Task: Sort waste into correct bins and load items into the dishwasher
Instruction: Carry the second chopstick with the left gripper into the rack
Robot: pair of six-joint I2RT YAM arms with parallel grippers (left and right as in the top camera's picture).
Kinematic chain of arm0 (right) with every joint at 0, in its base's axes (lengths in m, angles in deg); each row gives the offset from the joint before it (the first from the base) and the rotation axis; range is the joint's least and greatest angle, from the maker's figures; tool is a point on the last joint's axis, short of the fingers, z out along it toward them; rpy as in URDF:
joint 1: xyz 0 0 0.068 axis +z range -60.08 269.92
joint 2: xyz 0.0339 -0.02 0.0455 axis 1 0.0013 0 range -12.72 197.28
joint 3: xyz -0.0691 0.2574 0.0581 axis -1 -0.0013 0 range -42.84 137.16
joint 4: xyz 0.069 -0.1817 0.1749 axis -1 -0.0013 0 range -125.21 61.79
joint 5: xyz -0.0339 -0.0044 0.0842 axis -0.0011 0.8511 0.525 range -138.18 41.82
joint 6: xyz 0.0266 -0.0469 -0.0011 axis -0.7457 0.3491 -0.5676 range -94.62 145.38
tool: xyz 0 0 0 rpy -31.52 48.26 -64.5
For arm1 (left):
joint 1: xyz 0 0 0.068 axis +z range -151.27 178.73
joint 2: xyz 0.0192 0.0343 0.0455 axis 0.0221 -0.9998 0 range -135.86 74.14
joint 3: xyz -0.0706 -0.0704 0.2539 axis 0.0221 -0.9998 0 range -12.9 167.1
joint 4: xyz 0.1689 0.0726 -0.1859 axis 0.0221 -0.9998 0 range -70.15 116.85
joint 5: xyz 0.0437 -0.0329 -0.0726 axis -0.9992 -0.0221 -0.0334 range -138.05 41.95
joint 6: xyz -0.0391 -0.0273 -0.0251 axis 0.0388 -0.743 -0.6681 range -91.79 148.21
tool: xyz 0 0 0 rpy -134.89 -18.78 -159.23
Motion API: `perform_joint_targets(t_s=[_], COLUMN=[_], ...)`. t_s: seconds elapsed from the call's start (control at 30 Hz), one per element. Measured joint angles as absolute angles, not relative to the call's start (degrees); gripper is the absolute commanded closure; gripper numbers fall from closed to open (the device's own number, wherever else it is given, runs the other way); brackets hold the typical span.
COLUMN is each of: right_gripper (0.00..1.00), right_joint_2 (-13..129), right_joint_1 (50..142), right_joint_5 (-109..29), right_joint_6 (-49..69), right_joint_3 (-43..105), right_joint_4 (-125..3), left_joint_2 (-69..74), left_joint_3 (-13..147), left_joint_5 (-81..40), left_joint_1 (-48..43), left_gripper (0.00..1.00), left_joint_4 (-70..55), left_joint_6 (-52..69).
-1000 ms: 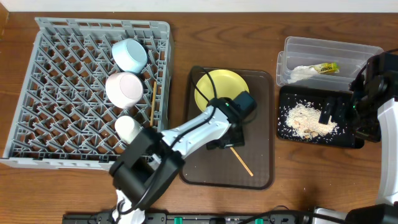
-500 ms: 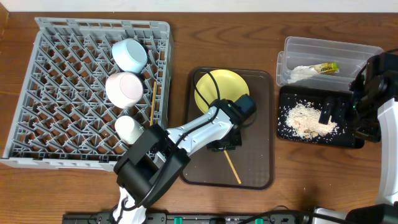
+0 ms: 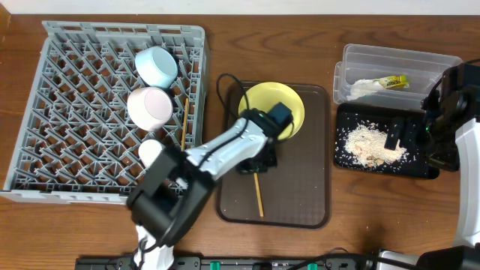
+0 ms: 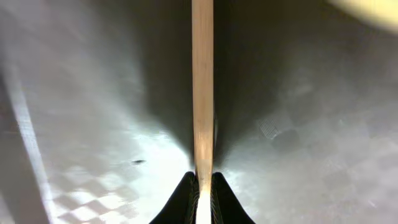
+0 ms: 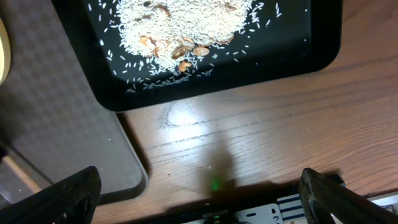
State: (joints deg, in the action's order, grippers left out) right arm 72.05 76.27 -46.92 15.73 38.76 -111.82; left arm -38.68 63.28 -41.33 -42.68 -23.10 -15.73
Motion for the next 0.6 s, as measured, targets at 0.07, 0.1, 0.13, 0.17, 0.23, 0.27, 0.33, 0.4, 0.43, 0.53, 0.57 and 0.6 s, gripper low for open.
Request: perform_joint_targets(t_s=[0.07, 0.1, 0.13, 0.17, 0.23, 0.27, 0.33, 0.4, 0.43, 0.53, 0.57, 0.6], right_gripper=[0.01, 0.01, 0.01, 0.01, 0.01, 0.01, 0.01, 0.01, 0.01, 0.01, 0.01, 0.01], right_joint_2=[72.1, 72.1, 72.1, 72.1, 72.1, 72.1, 72.1, 72.1, 72.1, 72.1, 72.1, 72.1], right_joint_1=[76.3, 76.3, 76.3, 76.3, 76.3, 76.3, 76.3, 76.3, 76.3, 76.3, 76.3, 76.3], right_joint_5=[-46.9, -46.9, -46.9, -46.9, -46.9, -46.9, -46.9, -46.9, -46.9, -46.9, -46.9, -46.9], right_joint_6=[15.7, 15.7, 15.7, 15.7, 15.7, 15.7, 15.7, 15.7, 15.7, 15.7, 15.7, 15.7], right_joint_3=[38.8, 38.8, 38.8, 38.8, 38.8, 38.8, 38.8, 38.8, 38.8, 38.8, 38.8, 38.8], right_joint_4=[-111.8, -111.8, -111.8, -111.8, -111.8, -111.8, -111.8, -111.8, -111.8, -111.8, -111.8, -111.8], left_joint_2=[-35.8, -34.1, -31.8, -29.8, -25.6, -23.2, -19.8, -16.6, -15.4, -12.6, -12.1, -11.9], left_joint_3=[63.2, 63.2, 63.2, 63.2, 63.2, 63.2, 63.2, 63.2, 63.2, 63.2, 63.2, 63.2], left_joint_5=[-41.6, -41.9, -42.1, -42.2, -42.6, -42.8, -43.1, -43.4, -43.6, -43.9, -43.9, -43.9], left_joint_1=[-41.3, -40.7, -39.9, -39.2, -37.5, -36.3, -34.0, -30.9, -29.5, -24.8, -23.6, -22.3], left_gripper=[0.92, 0.92, 0.92, 0.92, 0.92, 0.92, 0.92, 0.92, 0.92, 0.92, 0.92, 0.92], left_joint_4=[-23.3, -23.5, -23.9, -24.4, -25.4, -25.9, -26.2, -26.2, -26.2, -25.3, -24.9, -24.5], left_joint_6=[-12.9, -11.3, -9.2, -7.6, -4.2, -2.1, 1.0, 4.5, 6.0, 10.5, 11.9, 13.2])
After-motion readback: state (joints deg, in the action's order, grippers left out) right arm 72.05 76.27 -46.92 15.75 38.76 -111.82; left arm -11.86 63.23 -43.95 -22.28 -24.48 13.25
